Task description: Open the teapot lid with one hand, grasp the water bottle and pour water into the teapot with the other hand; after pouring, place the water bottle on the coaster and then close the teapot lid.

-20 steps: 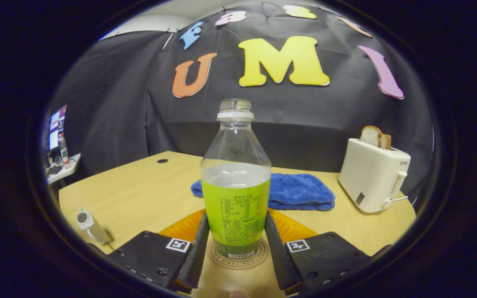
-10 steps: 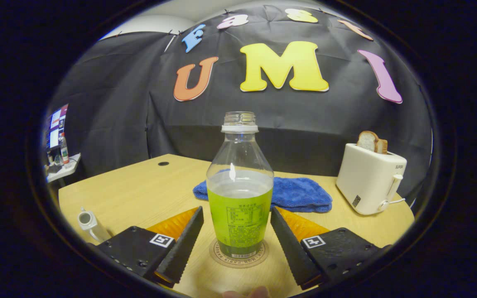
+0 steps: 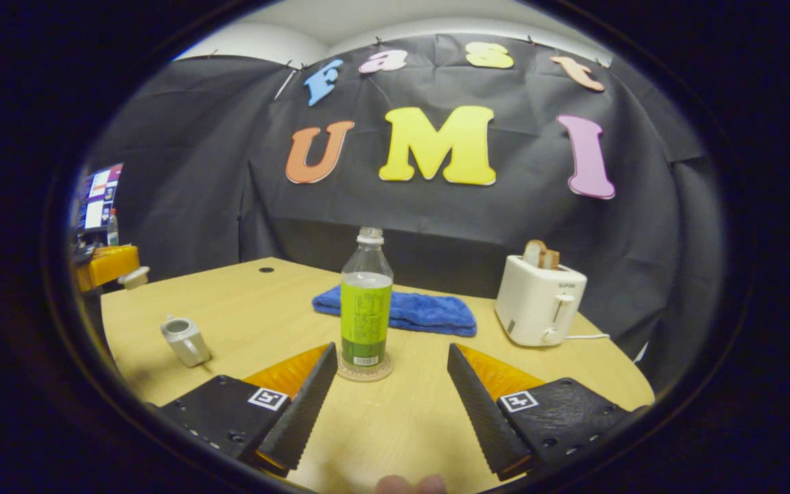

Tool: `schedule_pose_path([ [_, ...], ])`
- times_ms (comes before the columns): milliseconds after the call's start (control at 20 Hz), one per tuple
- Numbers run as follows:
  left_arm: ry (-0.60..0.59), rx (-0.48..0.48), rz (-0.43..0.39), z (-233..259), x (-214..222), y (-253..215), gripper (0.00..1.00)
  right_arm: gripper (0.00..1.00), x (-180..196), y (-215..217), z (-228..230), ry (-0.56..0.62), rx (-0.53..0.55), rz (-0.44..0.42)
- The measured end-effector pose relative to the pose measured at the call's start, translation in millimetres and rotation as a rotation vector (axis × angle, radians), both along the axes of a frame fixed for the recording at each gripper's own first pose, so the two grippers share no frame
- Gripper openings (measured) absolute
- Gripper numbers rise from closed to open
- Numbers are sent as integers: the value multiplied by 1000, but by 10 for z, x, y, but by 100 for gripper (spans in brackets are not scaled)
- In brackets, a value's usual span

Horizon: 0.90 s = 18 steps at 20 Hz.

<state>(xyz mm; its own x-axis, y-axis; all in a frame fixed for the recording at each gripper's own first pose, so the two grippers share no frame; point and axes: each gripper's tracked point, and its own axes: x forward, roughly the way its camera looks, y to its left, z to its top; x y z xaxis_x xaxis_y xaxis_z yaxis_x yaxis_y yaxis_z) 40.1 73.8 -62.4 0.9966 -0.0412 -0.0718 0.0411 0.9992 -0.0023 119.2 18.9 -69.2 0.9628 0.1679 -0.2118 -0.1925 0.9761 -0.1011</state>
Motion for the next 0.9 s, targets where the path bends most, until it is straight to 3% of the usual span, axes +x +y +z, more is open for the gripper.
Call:
schedule_pose_path([
  [450, 53, -30, 28, -512, 292, 26, 3, 99, -938, -458, 25, -50, 18, -63],
  [750, 77, -53, 38, -662, 349, 47, 3, 96, -1125, -605, 62, -98, 8, -97],
  [900, 83, -58, 44, -698, 347, 26, 3, 99, -1136, -544, -6, -81, 27, -77],
])
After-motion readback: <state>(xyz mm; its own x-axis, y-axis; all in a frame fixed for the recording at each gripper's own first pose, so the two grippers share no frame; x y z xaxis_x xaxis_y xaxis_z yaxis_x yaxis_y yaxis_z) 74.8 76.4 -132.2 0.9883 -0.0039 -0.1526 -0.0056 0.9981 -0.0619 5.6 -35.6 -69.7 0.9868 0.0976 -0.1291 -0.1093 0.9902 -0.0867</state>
